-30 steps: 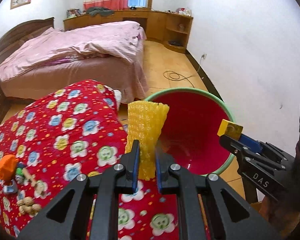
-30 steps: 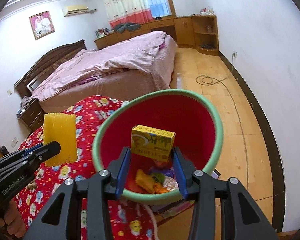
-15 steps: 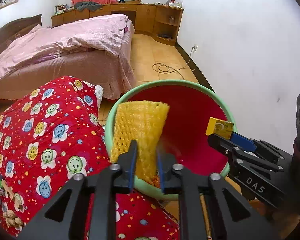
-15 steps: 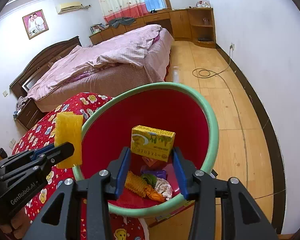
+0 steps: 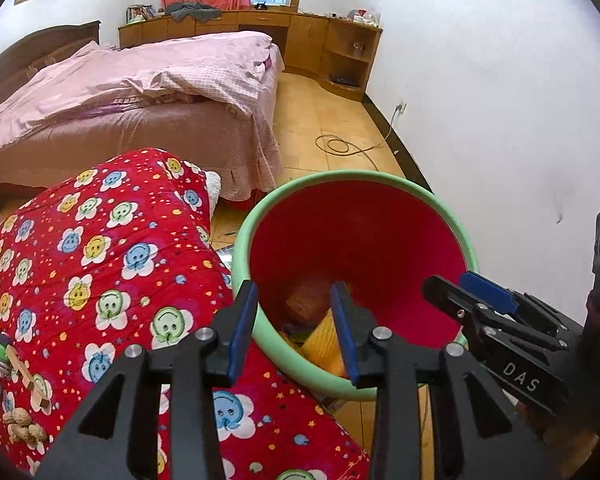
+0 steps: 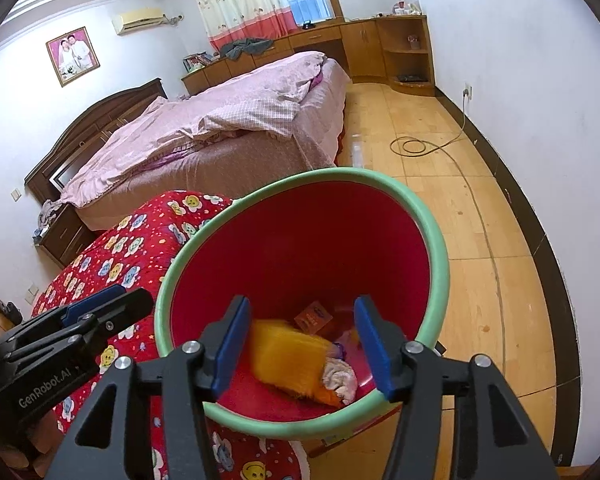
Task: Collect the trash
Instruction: 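Move both open tools back over the bedspread, then grasp the orange mesh bag with the left tool, then grasp the wooden stick with the right tool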
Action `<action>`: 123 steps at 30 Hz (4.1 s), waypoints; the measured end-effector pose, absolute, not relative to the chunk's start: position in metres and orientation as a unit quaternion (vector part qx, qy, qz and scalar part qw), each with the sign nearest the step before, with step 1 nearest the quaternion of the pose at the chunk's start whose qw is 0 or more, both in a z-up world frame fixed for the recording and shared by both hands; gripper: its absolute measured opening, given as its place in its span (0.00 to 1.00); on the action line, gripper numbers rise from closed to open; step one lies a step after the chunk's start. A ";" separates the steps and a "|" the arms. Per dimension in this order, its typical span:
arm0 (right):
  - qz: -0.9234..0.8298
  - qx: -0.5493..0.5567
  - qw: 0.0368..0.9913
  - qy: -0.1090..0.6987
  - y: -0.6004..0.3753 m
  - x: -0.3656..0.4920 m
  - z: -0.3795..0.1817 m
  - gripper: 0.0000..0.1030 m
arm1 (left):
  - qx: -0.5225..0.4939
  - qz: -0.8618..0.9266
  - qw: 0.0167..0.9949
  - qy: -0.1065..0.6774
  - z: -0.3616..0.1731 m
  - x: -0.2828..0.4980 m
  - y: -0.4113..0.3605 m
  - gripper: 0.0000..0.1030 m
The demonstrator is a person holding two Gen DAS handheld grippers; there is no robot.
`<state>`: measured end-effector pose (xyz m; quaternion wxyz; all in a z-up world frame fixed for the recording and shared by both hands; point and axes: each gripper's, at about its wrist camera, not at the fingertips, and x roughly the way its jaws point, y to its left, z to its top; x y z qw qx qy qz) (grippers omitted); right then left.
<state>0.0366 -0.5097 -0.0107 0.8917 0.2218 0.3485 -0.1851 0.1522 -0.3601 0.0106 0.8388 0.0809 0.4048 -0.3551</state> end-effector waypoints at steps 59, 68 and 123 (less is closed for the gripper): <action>-0.035 0.151 0.907 0.392 -0.325 0.130 0.008 0.56 | 0.001 -0.089 0.903 0.420 0.002 0.249 -0.076 0.49; -0.033 0.146 0.900 0.409 -0.322 0.144 -0.002 0.56 | 0.000 -0.066 0.894 0.442 -0.025 0.278 -0.070 0.50; 0.086 0.012 0.879 0.468 -0.182 0.214 -0.048 0.13 | -0.054 -0.011 0.907 0.417 -0.015 0.207 0.016 0.20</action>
